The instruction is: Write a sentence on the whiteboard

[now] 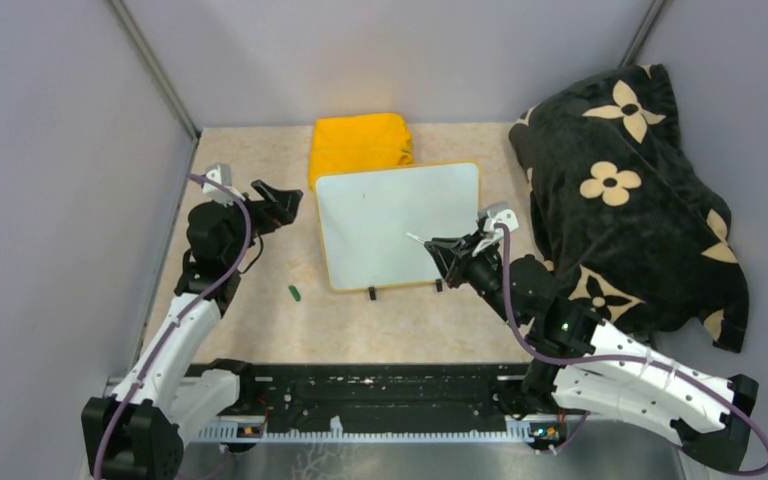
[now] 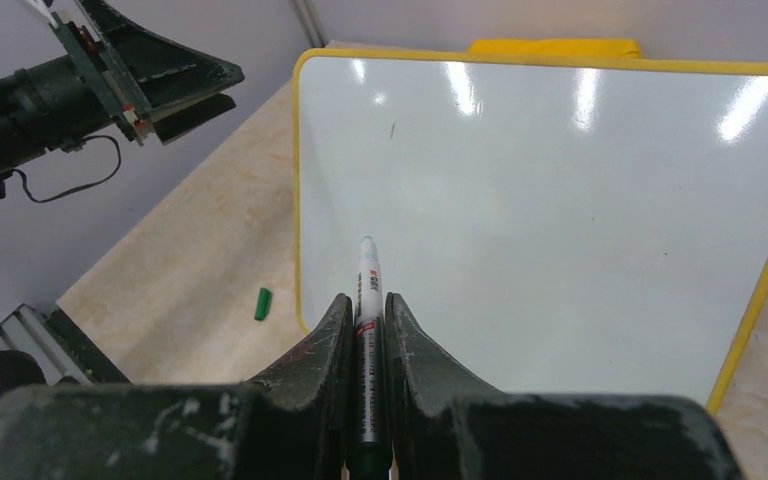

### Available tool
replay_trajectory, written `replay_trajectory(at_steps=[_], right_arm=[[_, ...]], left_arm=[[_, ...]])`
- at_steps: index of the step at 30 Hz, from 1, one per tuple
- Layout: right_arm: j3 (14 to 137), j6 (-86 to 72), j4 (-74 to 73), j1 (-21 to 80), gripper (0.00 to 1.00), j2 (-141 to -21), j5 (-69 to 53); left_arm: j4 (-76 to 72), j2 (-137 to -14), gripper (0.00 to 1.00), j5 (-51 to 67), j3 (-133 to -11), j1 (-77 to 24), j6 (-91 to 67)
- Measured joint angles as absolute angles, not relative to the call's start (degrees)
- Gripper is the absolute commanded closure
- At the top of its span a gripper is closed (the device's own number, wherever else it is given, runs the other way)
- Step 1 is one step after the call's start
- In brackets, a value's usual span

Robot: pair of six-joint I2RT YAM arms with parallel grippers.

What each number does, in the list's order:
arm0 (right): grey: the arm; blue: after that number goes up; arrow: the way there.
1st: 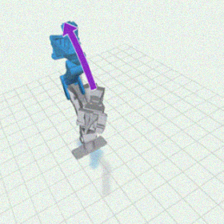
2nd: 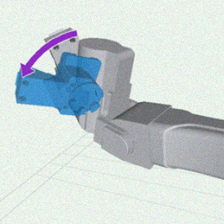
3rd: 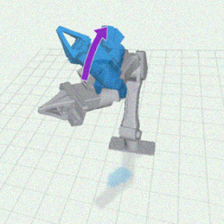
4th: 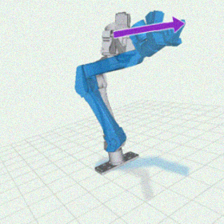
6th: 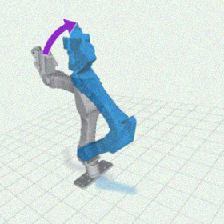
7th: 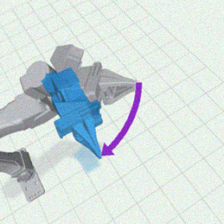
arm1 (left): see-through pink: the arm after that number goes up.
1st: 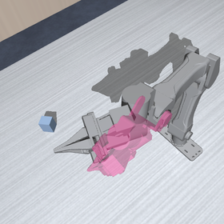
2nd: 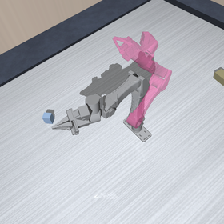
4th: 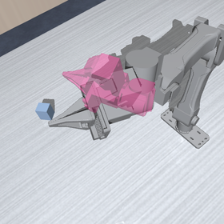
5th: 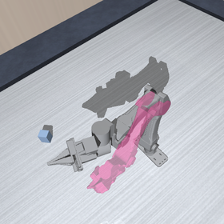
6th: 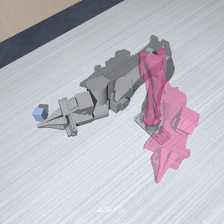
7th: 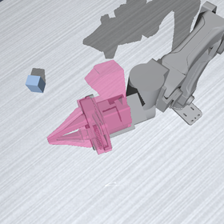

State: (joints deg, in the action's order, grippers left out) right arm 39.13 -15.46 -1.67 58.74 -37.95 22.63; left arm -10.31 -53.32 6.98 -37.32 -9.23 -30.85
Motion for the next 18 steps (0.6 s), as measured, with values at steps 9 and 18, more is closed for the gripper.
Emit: replay_trajectory(at_steps=[9,18], right_arm=[[39.11,-15.42,-0.3,58.74,1.0,-37.98,20.97],[39.09,-15.46,-0.21,58.74,1.0,-36.88,20.73]], left_arm=[[-18.52,-56.29,0.01,10.68,-32.12,-8.14,-31.59],[-23.75,-55.61,0.01,21.91,-29.65,-6.39,-30.17]])
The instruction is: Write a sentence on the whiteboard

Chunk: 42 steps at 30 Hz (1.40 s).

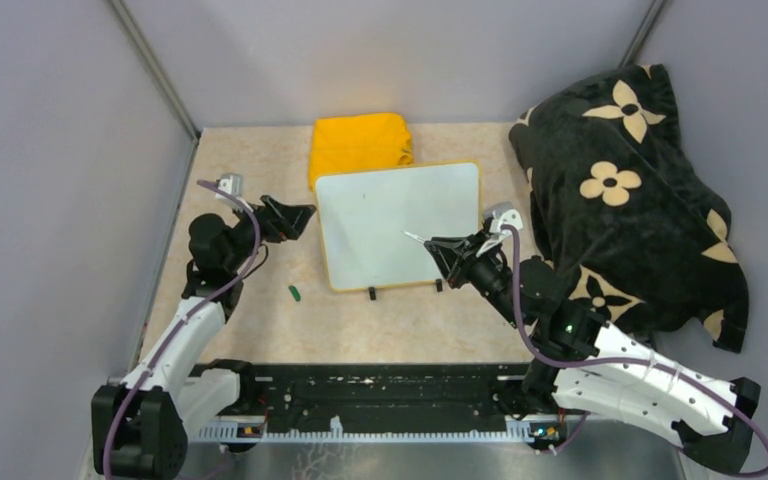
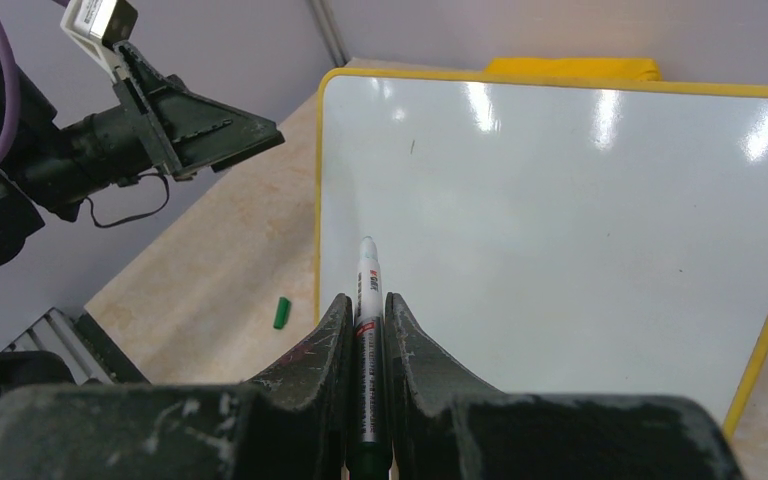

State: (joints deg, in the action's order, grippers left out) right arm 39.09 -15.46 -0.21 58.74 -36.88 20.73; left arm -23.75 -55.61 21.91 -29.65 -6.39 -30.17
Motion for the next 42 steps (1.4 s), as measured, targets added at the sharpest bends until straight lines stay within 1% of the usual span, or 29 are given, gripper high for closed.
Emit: replay_trajectory(at_steps=[3,9,16,19,22,27,42], right_arm=[[39.07,-15.53,-0.16,58.74,1.0,-36.64,20.69],[39.05,-15.57,-0.14,58.74,1.0,-36.62,20.38],[39.03,-15.64,-0.14,58.74,1.0,-36.25,19.97],[39.03,-15.66,-0.21,58.74,1.0,-35.99,19.79],[39.03,-15.66,-0.38,58.74,1.0,-35.73,19.79],[39.03,-16.1,-0.45,58.74,1.0,-35.51,19.49],[38.61,-19.11,0.8,58.74,1.0,-36.27,16.4]], left_arm=[[-25.23,-55.2,0.01,23.44,-29.45,-7.01,-29.87],[-24.36,-57.01,0.01,22.44,-30.09,-10.72,-29.67],[-23.46,-60.62,0.02,25.36,-31.7,-9.8,-24.45],[-25.34,-63.33,0.04,30.15,-31.68,-8.08,-24.62],[-31.59,-66.37,0.05,37.19,-30.13,-7.09,-26.89],[-39.27,-71.42,0.07,45.69,-28.16,-6.96,-29.98],[-54.04,-84.84,0.19,57.1,-27.35,-4.67,-33.34]])
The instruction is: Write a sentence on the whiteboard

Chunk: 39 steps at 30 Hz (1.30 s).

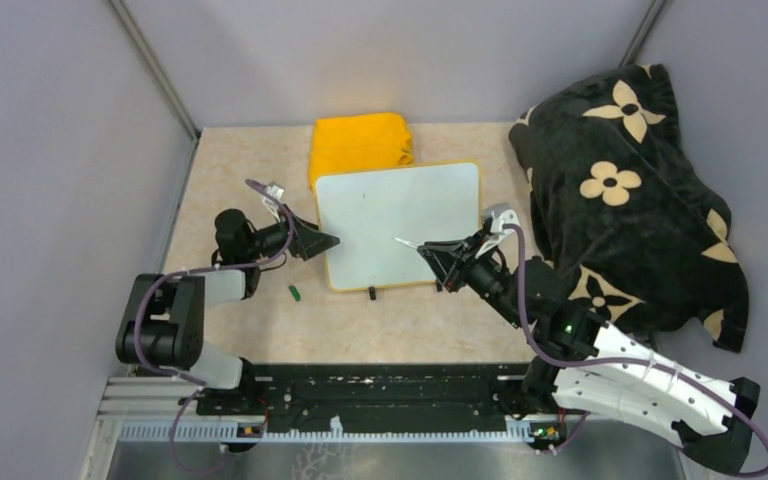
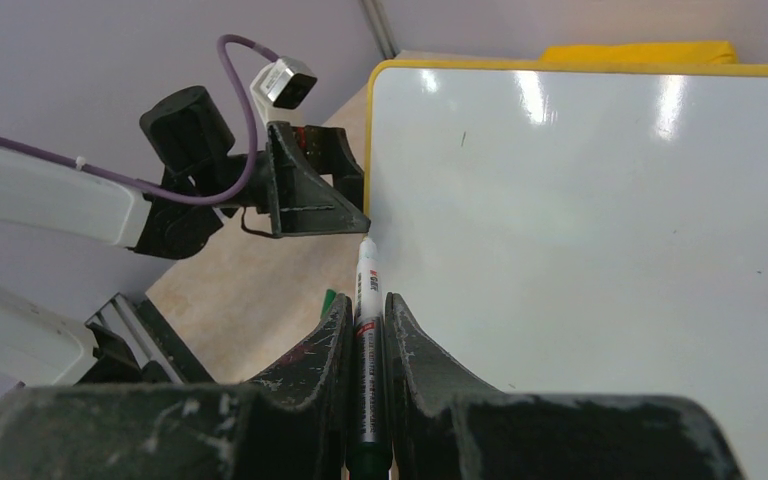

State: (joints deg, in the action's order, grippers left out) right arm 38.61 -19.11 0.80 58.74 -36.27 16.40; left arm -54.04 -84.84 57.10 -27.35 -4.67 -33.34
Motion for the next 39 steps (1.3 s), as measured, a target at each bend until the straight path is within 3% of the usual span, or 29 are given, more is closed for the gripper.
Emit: replay_trajectory(at_steps=[11,27,33,39], right_arm=[[38.61,-19.57,0.8,58.74,1.0,-37.58,15.68],[38.61,-20.71,2.02,58.74,1.0,-42.63,13.19],[38.63,-21.41,3.97,58.74,1.0,-44.18,12.12],[38.68,-22.15,5.93,58.74,1.0,-45.84,11.11]], left_arm=[[-67.09,-94.48,0.3,64.69,-28.36,-4.08,-37.87],[-75.77,-99.13,0.46,64.77,-26.13,-4.08,-37.78],[-76.88,-100.92,0.55,64.79,-26.11,-4.08,-38.04],[-77.6,-101.1,0.7,64.79,-26.11,-4.08,-38.13]])
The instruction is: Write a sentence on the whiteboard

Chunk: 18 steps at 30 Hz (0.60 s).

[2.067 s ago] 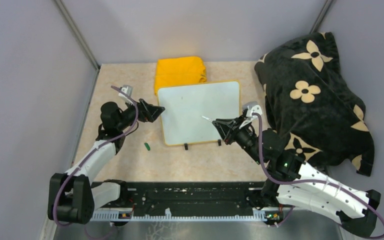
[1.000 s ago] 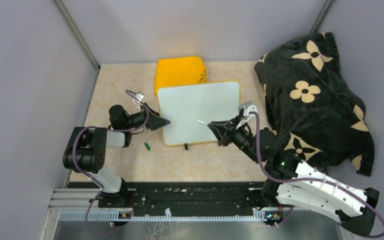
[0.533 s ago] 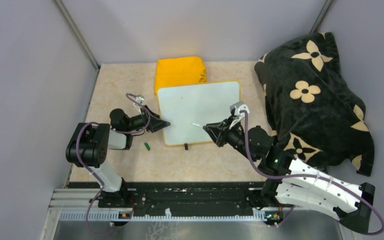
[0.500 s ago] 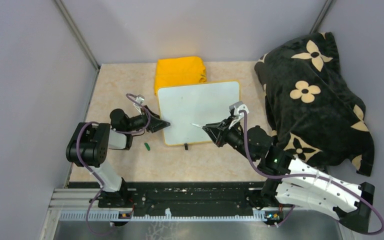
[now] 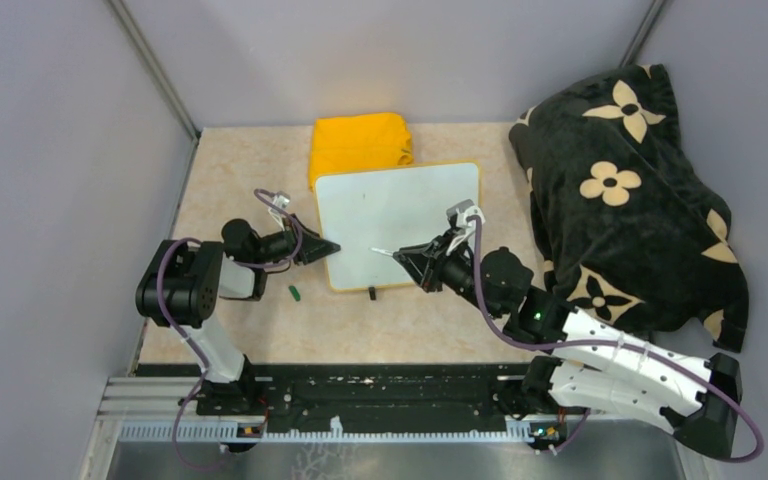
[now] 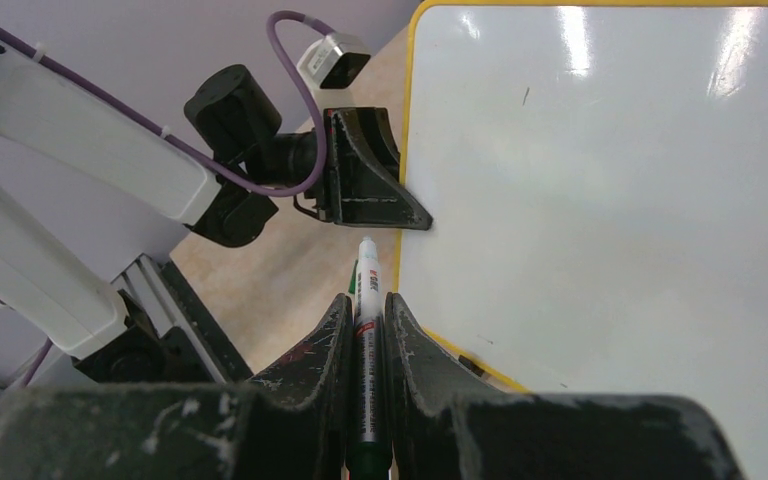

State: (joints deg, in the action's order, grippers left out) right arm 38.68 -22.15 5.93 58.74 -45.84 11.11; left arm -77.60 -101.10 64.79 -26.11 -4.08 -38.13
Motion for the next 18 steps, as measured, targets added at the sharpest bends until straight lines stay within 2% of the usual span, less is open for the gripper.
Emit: replay_trajectory(at_steps=[7,14,18], right_arm=[[39.22,-22.35,7.49,58.76,1.0,-48.53,10.11],[39.55,-22.63,8.8,58.78,1.0,-49.91,9.54],[39.55,-22.63,9.58,58.78,1.0,-50.78,9.47]], left_arm=[[-77.76,-101.25,0.79,64.84,-26.11,-4.08,-38.15],[-79.2,-101.25,0.92,65.93,-26.09,-4.14,-38.13],[-79.44,-101.25,0.94,66.04,-25.93,-4.14,-38.11]])
